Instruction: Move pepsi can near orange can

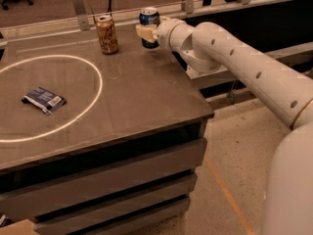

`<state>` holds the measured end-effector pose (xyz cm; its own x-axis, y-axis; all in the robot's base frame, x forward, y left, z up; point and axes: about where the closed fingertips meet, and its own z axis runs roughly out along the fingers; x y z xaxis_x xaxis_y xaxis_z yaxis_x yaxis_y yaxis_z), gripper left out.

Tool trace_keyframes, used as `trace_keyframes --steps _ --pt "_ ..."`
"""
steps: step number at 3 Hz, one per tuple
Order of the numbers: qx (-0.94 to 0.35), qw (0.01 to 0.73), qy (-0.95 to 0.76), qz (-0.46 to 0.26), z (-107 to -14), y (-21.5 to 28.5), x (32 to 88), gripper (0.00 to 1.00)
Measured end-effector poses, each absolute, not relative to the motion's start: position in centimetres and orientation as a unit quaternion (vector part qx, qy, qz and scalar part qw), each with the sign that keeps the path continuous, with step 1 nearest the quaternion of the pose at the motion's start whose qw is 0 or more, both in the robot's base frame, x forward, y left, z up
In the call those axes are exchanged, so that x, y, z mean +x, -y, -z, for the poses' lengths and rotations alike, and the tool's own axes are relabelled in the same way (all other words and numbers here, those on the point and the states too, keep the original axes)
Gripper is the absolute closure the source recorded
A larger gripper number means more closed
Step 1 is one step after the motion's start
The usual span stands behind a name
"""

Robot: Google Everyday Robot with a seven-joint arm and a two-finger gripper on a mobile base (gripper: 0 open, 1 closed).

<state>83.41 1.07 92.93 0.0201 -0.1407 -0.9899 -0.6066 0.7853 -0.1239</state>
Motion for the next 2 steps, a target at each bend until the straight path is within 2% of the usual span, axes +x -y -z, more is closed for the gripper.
trace_keyframes --steps 2 --pt "-0.3 0.632 -0.681 -0.216 -91.4 -3.5 86.1 1.0"
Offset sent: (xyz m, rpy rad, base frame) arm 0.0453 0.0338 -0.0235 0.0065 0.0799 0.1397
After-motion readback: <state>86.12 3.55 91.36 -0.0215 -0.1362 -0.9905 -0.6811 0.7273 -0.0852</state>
